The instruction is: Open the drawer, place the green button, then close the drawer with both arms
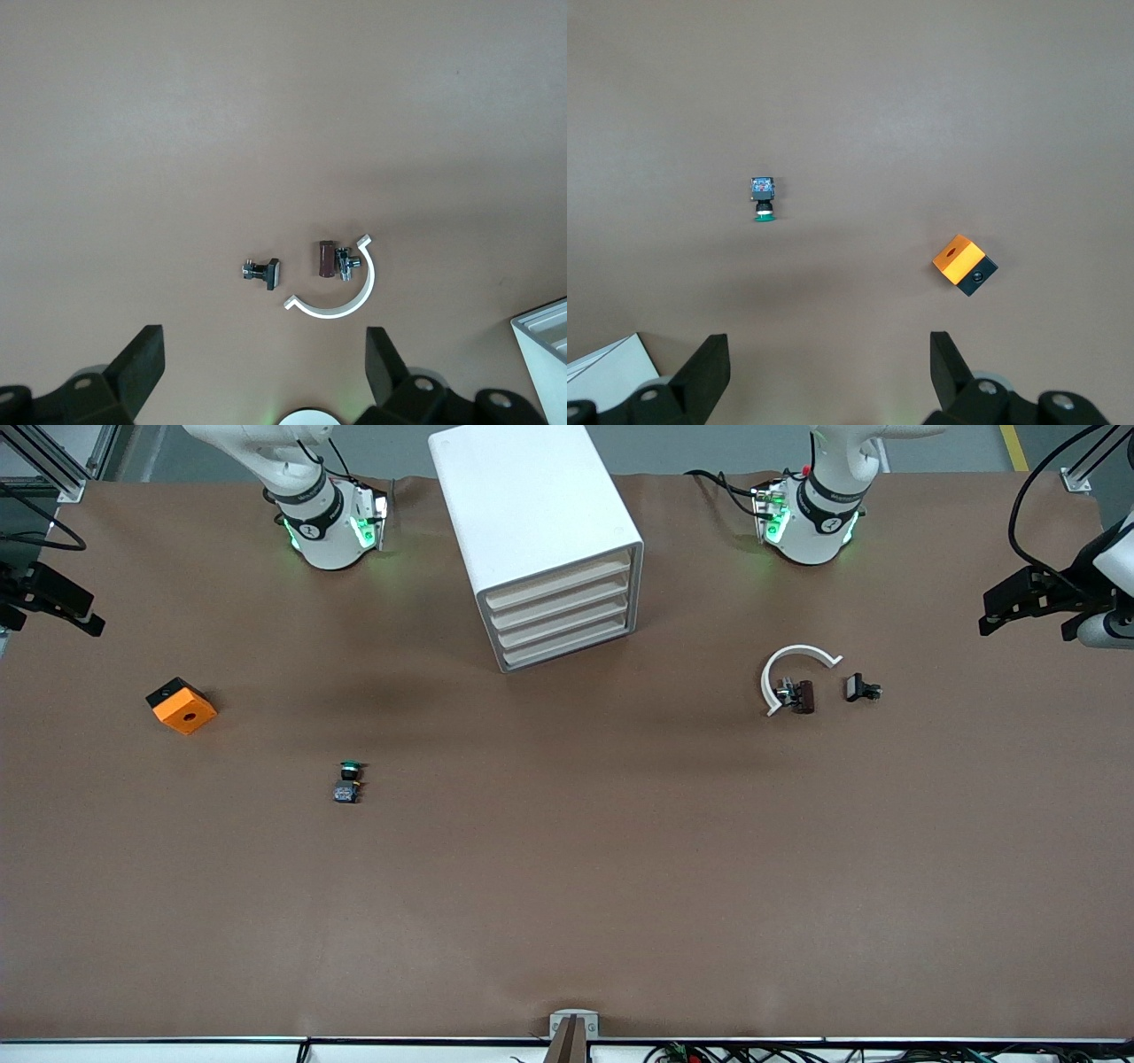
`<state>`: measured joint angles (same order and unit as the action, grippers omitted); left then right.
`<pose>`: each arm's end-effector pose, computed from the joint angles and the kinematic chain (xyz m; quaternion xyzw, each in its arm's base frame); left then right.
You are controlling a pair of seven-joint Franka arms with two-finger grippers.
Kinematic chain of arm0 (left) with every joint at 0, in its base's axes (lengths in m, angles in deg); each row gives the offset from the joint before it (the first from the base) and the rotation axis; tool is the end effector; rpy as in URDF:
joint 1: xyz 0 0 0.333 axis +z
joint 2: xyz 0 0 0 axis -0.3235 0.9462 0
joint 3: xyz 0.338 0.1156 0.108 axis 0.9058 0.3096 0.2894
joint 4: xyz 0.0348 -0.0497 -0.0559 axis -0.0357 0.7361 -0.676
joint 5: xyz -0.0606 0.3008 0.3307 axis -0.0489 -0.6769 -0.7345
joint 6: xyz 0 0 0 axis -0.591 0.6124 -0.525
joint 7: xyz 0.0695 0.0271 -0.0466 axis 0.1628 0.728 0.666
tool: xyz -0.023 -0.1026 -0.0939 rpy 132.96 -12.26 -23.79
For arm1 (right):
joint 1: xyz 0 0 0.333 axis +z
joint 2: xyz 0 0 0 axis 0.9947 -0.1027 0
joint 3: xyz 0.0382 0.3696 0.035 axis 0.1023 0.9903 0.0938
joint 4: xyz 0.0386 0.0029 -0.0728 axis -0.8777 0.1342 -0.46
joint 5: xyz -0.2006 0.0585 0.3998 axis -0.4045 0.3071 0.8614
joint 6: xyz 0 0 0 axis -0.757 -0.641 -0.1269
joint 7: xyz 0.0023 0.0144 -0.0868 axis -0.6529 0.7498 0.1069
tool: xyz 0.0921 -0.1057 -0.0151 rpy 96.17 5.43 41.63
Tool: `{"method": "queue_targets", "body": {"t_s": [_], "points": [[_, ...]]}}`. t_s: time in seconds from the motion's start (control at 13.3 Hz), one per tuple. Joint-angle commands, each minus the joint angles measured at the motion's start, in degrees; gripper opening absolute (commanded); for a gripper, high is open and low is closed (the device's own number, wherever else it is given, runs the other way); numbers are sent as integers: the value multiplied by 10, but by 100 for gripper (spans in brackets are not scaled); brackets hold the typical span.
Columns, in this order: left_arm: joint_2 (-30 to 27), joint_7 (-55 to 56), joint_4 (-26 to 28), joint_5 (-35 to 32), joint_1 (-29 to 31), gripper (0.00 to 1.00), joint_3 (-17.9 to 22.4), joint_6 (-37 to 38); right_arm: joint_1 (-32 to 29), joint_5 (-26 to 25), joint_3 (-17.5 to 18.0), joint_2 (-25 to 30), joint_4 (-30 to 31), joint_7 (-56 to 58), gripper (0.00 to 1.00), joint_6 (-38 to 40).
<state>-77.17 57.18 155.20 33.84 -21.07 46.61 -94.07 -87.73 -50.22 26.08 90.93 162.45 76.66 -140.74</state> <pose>0.5785 -0.0035 0.6556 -0.9986 0.0447 0.0272 0.0014 0.5649 -0.0503 0.6841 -0.9988 0.0488 -0.0037 0.0033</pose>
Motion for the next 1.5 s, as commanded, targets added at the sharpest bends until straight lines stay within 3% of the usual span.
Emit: {"method": "queue_targets", "body": {"t_s": [0.0,0.53,0.9,1.43], "points": [[7,-13,-16,-7,3,100,-2,12,-5,5,4,-6,-16,-3,100,3],[21,-8,-7,-6,3,100,-1,27,-10,4,1,-19,-15,26,100,2],[71,-7,24,-3,2,100,-2,27,-7,-6,1,-58,-24,39,100,-7],[143,48,97,18,-26,100,-25,-113,-15,4,1,-137,-38,40,100,-15]]}}
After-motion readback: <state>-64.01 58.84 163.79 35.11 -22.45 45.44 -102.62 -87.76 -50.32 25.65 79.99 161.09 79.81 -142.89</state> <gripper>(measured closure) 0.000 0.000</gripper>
